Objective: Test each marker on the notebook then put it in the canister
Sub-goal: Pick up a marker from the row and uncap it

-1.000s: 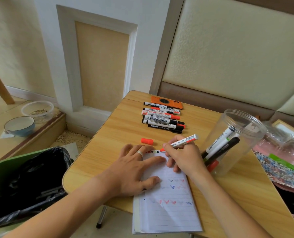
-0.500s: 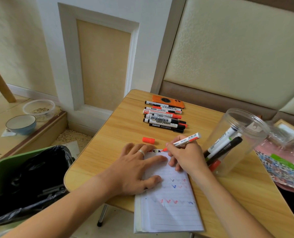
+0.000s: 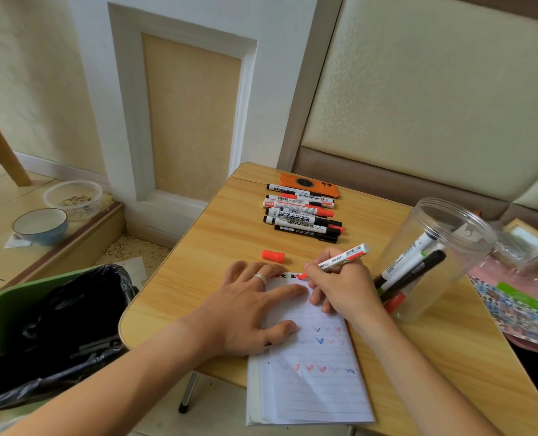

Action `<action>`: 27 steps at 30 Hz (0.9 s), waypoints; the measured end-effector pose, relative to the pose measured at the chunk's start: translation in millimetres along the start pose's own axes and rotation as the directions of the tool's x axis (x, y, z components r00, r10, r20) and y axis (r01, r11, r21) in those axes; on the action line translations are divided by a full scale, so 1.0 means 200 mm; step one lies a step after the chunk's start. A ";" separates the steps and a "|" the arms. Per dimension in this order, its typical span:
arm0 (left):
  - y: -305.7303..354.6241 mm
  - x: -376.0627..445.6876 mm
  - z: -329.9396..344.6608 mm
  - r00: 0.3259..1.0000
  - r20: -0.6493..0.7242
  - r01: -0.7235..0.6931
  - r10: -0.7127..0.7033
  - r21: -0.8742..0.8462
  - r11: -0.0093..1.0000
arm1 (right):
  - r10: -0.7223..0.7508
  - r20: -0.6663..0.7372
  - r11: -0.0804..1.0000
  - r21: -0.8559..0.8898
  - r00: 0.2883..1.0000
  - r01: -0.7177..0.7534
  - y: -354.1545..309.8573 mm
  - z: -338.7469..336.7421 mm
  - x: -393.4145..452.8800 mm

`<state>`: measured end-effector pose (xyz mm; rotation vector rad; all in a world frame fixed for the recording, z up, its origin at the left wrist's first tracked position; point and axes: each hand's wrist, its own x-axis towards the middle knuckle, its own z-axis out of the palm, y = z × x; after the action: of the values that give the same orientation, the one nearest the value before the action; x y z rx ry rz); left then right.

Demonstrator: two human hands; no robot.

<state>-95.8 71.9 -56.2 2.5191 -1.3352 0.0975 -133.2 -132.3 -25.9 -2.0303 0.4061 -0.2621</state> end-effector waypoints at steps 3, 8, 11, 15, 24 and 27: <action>0.00 0.00 0.00 1.000 -0.013 -0.006 0.006 0.000 1.000 | -0.014 -0.007 1.000 -0.004 1.000 0.014 0.00 0.00 0.00; 0.00 0.00 0.00 1.000 -0.004 -0.004 0.004 0.005 1.000 | -0.025 0.012 0.999 -0.035 1.000 0.025 -0.02 0.00 -0.01; 0.00 0.00 0.00 1.000 -0.004 -0.007 0.007 0.011 1.000 | -0.020 0.016 0.999 -0.037 1.000 0.020 -0.02 0.00 -0.01; 0.00 0.00 0.00 1.000 -0.009 -0.011 0.011 0.011 1.000 | -0.008 -0.007 1.000 -0.011 1.000 0.008 0.00 -0.01 0.00; 0.00 0.00 0.01 1.000 -0.004 -0.011 0.011 0.006 1.000 | -0.015 -0.026 0.999 -0.028 1.000 0.014 -0.01 0.00 0.00; 0.00 0.00 0.00 1.000 -0.006 -0.015 0.015 0.005 1.000 | -0.015 0.002 0.999 -0.039 1.000 0.015 -0.02 0.00 -0.01</action>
<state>-95.5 72.0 -57.0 2.5114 -1.3536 0.1115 -134.7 -129.8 -22.3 -2.0721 0.3979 -0.2641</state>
